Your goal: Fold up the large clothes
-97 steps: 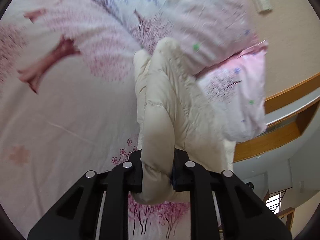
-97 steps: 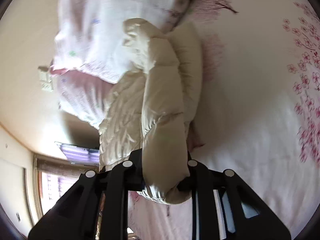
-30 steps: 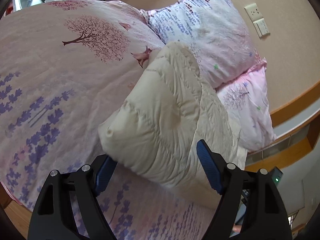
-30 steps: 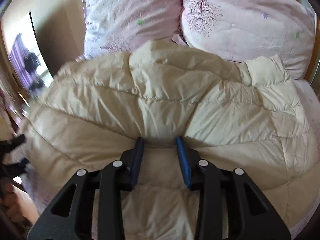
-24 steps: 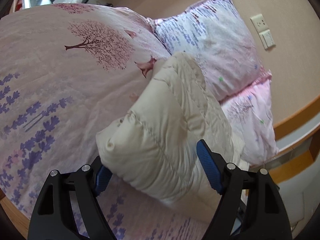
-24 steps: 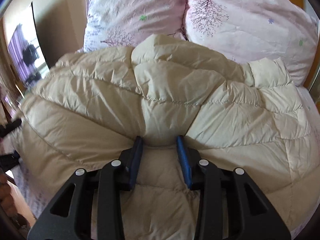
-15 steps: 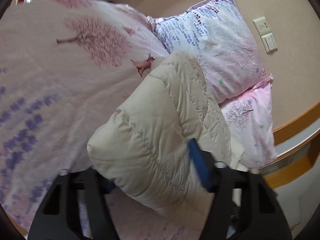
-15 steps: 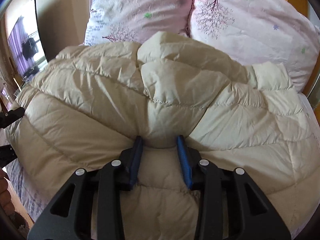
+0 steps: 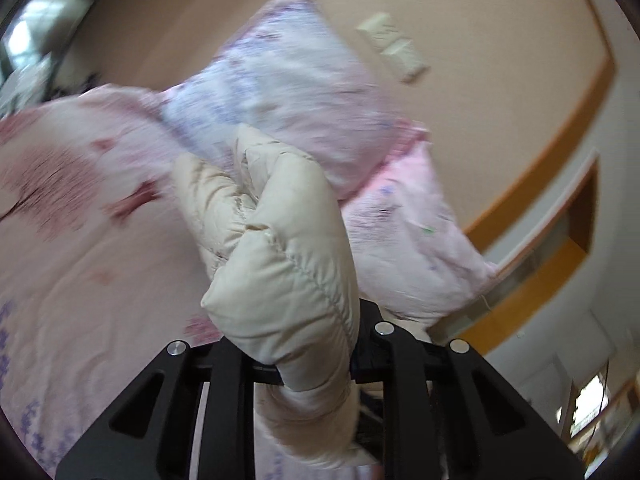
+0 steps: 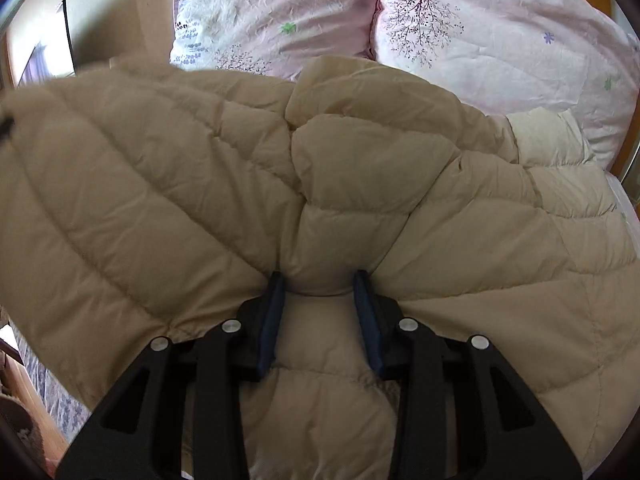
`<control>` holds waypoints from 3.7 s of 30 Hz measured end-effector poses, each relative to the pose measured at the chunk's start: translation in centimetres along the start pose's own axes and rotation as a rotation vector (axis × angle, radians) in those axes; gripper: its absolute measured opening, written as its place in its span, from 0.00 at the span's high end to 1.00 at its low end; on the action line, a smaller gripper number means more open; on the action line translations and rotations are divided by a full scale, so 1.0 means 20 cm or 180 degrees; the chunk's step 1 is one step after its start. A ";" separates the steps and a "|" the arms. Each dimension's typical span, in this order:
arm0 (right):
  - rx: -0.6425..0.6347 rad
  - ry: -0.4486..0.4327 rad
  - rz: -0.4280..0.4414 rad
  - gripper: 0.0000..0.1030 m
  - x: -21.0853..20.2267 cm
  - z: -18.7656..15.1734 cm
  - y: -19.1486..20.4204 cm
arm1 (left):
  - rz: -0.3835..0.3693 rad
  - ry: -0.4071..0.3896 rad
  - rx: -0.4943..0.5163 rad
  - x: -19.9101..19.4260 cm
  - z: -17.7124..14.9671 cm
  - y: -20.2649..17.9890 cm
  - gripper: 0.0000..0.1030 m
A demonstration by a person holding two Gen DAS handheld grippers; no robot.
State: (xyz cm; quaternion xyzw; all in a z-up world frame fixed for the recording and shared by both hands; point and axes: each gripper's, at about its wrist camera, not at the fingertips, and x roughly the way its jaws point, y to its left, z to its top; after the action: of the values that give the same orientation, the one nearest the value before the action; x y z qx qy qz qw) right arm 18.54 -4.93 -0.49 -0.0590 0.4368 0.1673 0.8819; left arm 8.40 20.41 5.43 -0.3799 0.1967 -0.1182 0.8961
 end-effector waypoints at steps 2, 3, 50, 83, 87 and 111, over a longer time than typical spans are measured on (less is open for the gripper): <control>-0.0001 0.0009 0.0000 0.64 0.00 0.00 0.00 | -0.0180 0.0029 0.0161 0.02 0.00 -0.10 0.81; -0.0002 0.0013 0.0000 0.64 0.00 0.00 0.00 | -0.0237 0.0047 0.0207 0.03 0.00 -0.14 0.81; 0.2112 -0.0177 0.1878 0.18 -0.52 0.00 -1.36 | -0.0539 0.1233 0.2601 0.68 -0.95 -1.04 0.80; 0.1316 -0.0352 0.1101 0.83 -0.64 0.04 -1.25 | -0.0011 0.1322 0.2195 0.70 -0.19 -0.64 0.25; 0.1734 -0.0237 0.1119 0.83 -0.56 -0.12 -1.41 | 0.0024 0.1519 0.2316 0.85 -0.27 -0.65 0.25; 0.2476 0.0343 0.1031 0.63 -0.30 -0.37 -1.66 | 0.0017 0.2005 0.2874 0.94 -0.59 -0.75 0.25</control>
State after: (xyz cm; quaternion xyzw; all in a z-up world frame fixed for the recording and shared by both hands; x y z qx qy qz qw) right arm 21.00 -39.33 -1.64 0.3390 0.5165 0.1231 0.7766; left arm 19.13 -4.15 4.00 0.0965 0.3860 -0.2966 0.8682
